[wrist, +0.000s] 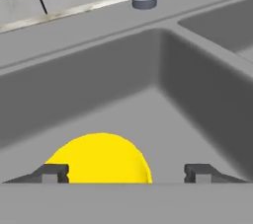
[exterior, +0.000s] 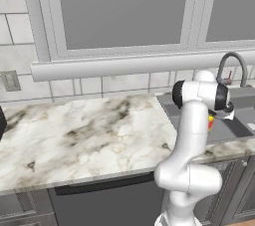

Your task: Place the cup in the left basin and the mug in the right basin of the sink.

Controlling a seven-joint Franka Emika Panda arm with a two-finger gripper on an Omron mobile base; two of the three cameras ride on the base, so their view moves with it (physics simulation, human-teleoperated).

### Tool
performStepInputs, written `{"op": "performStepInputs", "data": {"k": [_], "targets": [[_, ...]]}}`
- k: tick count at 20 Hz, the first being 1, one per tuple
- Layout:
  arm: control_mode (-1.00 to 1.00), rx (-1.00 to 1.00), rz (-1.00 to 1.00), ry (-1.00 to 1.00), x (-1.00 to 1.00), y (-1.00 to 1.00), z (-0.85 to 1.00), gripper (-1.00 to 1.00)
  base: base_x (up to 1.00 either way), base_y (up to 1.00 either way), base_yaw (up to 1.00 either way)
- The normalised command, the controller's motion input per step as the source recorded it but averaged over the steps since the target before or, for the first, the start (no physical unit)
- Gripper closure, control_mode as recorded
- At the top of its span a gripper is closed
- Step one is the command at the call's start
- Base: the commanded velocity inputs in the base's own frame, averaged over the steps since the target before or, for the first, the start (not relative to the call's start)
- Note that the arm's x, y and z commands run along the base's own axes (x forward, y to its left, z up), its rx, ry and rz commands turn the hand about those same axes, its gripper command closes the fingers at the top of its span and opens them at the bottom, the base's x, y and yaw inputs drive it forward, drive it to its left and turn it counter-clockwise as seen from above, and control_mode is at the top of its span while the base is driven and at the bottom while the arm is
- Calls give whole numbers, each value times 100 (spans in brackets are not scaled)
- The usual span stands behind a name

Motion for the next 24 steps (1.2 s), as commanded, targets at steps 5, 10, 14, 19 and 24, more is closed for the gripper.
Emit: {"op": "performStepInputs", "data": {"k": [5, 10, 14, 19, 24], "targets": [[-100, 0, 0, -15, -57, 0, 21, -100, 0, 0, 0], [-100, 0, 0, -18, -45, 0, 66, -100, 0, 0, 0], [-100, 1, 0, -14, -1, 1, 85, -100, 0, 0, 0], [-100, 6, 0, -5, 11, 11, 68, -100, 0, 0, 0], [-100, 12, 4, 2, 31, 21, 35, -100, 0, 0, 0]]}}
